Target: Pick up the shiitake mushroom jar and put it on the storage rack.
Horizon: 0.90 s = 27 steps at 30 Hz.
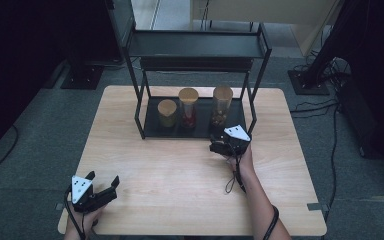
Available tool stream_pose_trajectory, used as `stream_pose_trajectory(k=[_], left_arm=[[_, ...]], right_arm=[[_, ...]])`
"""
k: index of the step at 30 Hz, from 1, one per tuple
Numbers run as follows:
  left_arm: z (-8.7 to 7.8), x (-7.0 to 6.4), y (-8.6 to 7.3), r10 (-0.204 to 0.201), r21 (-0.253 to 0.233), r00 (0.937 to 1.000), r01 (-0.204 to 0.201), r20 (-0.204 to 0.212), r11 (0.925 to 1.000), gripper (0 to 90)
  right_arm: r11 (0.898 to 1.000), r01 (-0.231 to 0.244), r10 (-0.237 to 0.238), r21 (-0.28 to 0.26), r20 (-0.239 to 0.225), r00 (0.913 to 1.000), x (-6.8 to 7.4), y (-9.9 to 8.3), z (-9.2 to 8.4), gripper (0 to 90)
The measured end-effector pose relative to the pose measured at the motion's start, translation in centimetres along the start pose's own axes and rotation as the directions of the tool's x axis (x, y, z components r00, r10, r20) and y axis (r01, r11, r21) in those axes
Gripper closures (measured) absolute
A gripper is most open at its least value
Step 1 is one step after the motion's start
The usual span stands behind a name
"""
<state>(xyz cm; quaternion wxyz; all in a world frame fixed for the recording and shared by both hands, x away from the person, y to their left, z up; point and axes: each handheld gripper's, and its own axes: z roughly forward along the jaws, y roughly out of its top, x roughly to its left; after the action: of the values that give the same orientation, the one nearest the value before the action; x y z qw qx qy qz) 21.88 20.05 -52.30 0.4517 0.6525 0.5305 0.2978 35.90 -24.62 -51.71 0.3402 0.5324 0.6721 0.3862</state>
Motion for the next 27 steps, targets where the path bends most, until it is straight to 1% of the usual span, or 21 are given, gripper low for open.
stream_pose_trajectory(k=[7,10,14,20,27], left_arm=[[0.0,0.0,0.0,0.002,-0.002,1.0,-0.002,-0.001,1.0,10.6],[0.0,0.0,0.0,0.001,-0.003,1.0,-0.001,-0.001,1.0,10.6],[0.0,0.0,0.0,0.004,-0.004,1.0,-0.004,-0.001,1.0,10.6],[0.0,0.0,0.0,0.002,-0.003,1.0,-0.002,0.0,1.0,10.6],[0.0,0.0,0.0,0.003,-0.006,1.0,-0.003,-0.001,1.0,10.6]], right_arm=[[1.0,-0.008,0.008,-0.004,0.0,1.0,-0.2,-0.4,-0.8,0.0],[1.0,0.001,-0.001,-0.007,0.002,1.0,-0.3,-0.6,-1.1,0.0],[1.0,-0.001,0.001,-0.01,0.01,0.9999,-0.4,-0.8,-1.6,0.0],[1.0,0.016,-0.015,-0.009,0.016,0.9997,-0.3,-1.3,-2.4,0.0],[1.0,0.018,-0.018,-0.013,0.028,0.9994,-0.4,-1.8,-3.3,0.0]])
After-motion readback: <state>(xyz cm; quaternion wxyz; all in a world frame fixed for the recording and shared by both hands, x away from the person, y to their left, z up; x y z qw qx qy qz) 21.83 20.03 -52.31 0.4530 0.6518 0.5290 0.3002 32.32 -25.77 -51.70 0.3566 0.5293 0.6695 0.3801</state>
